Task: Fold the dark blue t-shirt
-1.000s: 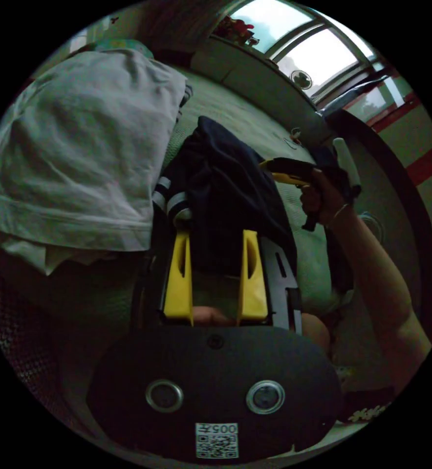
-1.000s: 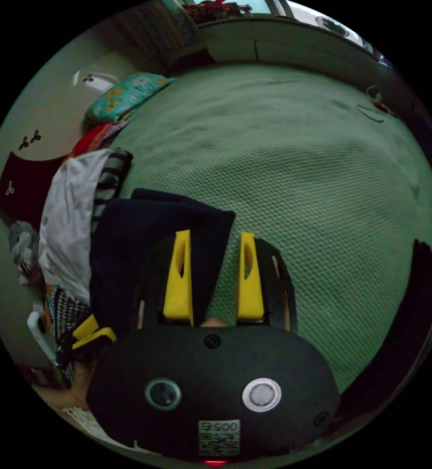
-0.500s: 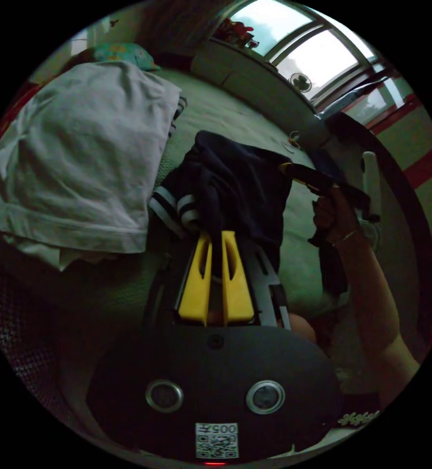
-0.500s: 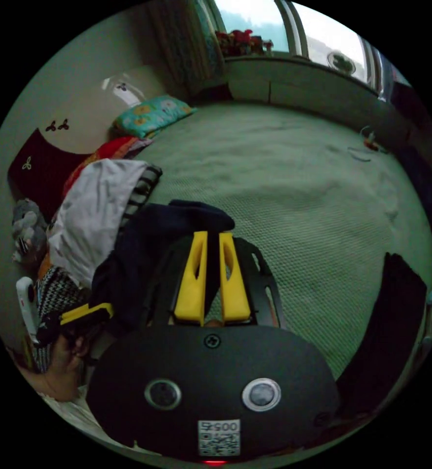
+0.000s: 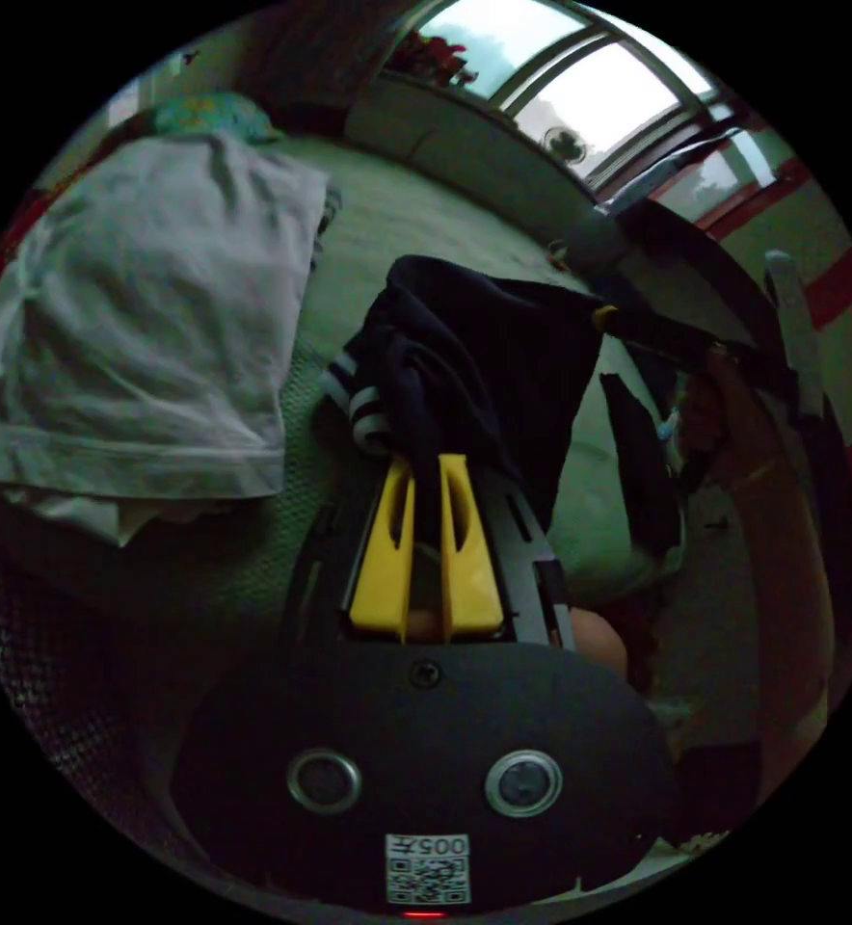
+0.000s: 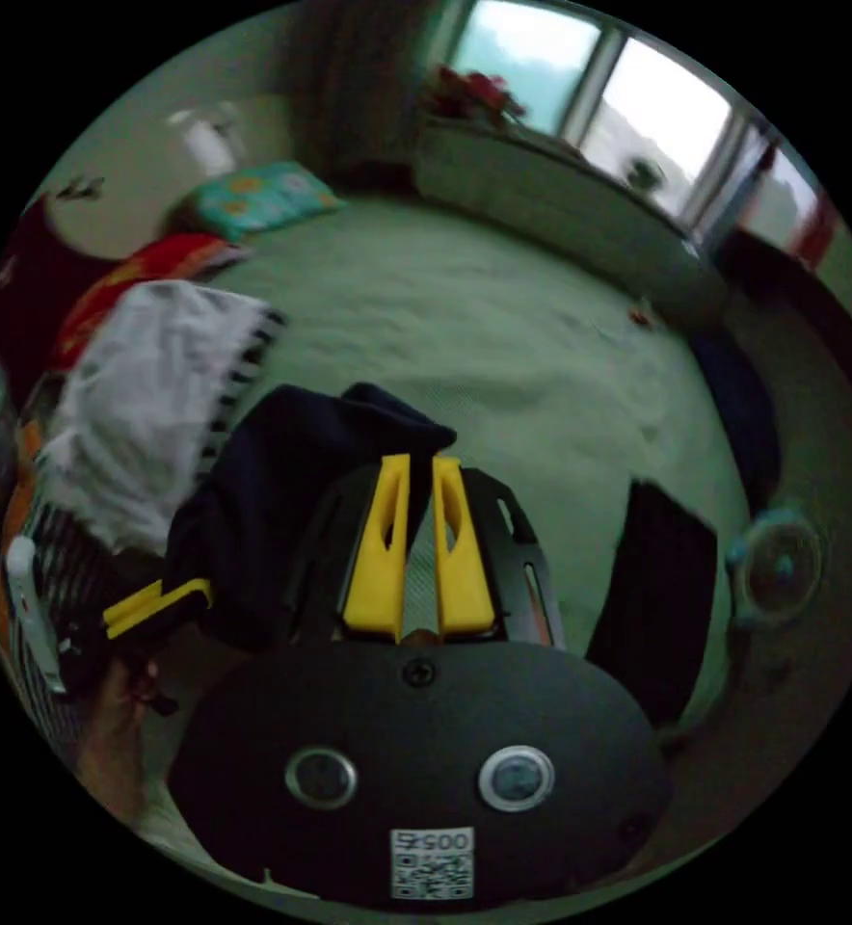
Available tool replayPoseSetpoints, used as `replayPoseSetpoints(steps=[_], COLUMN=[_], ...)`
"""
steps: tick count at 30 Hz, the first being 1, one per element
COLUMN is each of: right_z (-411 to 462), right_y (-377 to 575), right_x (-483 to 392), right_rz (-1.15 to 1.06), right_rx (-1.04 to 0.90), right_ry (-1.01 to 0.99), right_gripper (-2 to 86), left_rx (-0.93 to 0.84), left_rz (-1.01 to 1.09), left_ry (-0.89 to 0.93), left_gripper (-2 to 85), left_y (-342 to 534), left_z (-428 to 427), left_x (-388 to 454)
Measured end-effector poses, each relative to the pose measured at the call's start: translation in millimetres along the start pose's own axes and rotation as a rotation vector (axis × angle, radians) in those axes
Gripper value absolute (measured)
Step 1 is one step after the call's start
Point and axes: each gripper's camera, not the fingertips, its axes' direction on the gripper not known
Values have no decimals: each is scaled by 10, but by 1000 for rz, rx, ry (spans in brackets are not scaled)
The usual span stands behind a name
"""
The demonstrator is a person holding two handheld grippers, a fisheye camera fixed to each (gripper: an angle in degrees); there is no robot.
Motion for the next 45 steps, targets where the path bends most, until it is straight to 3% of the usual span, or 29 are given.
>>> replayPoseSetpoints(steps=[2,5,13,20,35,41,45], right_z=[203,313,408,543,814,664,243], right_y=[110,362,708,795,901,885,869], right_x=[150,335,647,808,842,529,340], right_rz=[93,150,150,181,218,158,111], right_rx=[-84,-107,-76,-41,15,-14,30], right_ry=[2,-109,-208,-275,-438,-443,-340], right_gripper=[21,35,46,53,104,13,1], left_rx=[-55,-1,85,62,54,52,72], left_rz=[4,19,209,181,110,118,137], left_ry=[44,112,-120,-118,-111,-99,-106], left_gripper=[71,85,135,212,128,91,83], left_y=[-102,-95,-58,-200,-487,-609,-628], left_z=[231,109,-386,-126,-353,-604,-923], left_x=[-170,-263,20,65,96,141,194])
